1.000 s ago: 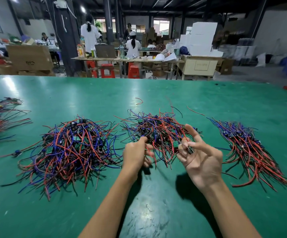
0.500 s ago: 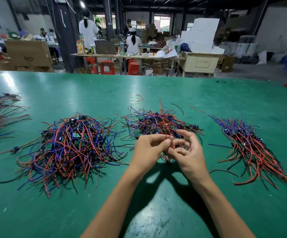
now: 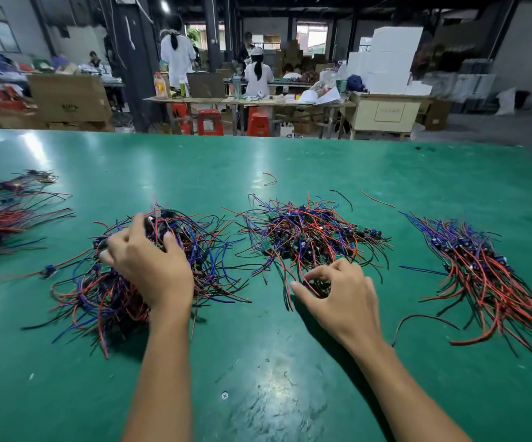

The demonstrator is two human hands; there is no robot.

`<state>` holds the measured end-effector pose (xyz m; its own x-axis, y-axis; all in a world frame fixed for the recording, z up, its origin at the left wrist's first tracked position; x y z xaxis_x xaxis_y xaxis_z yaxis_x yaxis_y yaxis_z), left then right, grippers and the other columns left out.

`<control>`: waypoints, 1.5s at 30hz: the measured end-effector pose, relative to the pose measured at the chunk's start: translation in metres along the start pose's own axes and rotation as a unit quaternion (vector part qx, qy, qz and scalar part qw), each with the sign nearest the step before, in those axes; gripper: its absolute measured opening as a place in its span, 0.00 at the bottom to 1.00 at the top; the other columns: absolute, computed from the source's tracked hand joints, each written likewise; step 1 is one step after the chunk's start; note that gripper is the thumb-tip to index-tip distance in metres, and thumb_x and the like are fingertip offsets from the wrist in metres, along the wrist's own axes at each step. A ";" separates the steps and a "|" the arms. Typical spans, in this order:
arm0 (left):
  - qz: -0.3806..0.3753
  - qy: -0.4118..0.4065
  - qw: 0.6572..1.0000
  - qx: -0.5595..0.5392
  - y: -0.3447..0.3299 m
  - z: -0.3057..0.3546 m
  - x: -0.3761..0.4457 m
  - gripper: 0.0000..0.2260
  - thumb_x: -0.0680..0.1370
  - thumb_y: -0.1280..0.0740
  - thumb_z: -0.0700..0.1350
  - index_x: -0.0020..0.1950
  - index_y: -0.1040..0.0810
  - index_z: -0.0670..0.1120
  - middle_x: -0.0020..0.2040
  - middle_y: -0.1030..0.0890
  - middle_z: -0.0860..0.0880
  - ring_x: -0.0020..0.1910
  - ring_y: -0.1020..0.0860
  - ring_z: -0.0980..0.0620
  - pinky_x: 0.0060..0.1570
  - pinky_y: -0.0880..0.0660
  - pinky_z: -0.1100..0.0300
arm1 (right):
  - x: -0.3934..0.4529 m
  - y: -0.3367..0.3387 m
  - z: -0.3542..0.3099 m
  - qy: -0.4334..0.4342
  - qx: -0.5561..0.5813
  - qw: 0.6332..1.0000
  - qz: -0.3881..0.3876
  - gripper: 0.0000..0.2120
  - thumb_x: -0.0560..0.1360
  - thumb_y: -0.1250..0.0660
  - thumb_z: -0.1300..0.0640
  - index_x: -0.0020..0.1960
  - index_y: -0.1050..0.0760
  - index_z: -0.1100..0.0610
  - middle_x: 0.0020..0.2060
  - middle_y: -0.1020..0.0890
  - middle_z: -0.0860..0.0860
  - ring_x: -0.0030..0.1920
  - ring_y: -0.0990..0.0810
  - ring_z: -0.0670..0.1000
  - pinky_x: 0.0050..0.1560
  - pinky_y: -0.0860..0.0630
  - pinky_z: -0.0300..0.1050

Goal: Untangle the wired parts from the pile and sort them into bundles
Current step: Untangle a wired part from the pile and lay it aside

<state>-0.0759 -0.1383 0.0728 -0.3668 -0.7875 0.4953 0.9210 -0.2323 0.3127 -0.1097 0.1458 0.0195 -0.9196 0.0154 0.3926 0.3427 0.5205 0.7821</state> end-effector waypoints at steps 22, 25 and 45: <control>-0.496 0.273 0.776 -0.277 -0.078 0.025 -0.090 0.11 0.76 0.25 0.42 0.47 0.18 0.34 0.36 0.16 0.42 0.26 0.21 0.53 0.27 0.22 0.63 | -0.038 0.023 -0.058 0.345 0.089 0.922 0.150 0.06 0.75 0.28 0.53 0.42 0.18 0.55 0.41 0.20 0.49 0.42 0.24 0.54 0.44 0.24 0.52; -0.518 0.289 0.742 -0.311 -0.075 0.030 -0.089 0.06 0.75 0.26 0.37 0.50 0.17 0.36 0.36 0.15 0.44 0.28 0.20 0.55 0.30 0.22 0.67 | -0.039 0.025 -0.055 0.325 0.169 0.925 0.103 0.12 0.79 0.35 0.47 0.44 0.18 0.53 0.43 0.20 0.45 0.45 0.24 0.51 0.49 0.26 0.52; -0.690 0.028 0.659 -0.299 -0.061 0.062 -0.107 0.13 0.77 0.27 0.41 0.62 0.18 0.46 0.42 0.15 0.45 0.34 0.20 0.49 0.38 0.21 0.59 | -0.003 0.004 0.001 -0.200 0.621 0.757 -0.046 0.08 0.77 0.29 0.52 0.52 0.14 0.53 0.44 0.14 0.55 0.44 0.20 0.56 0.51 0.23 0.51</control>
<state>-0.1004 -0.0044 0.0509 -0.9188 0.3928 0.0382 -0.3908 -0.9191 0.0503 -0.1058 0.1482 0.0208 -0.9982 0.0586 -0.0082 0.0577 0.9320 -0.3577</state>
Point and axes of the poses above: each hand's wrist, its own x-axis towards the middle knuckle, its own y-axis out of the back of the hand, z = x × y, the point moved 5 cm from there along x, towards the middle knuckle
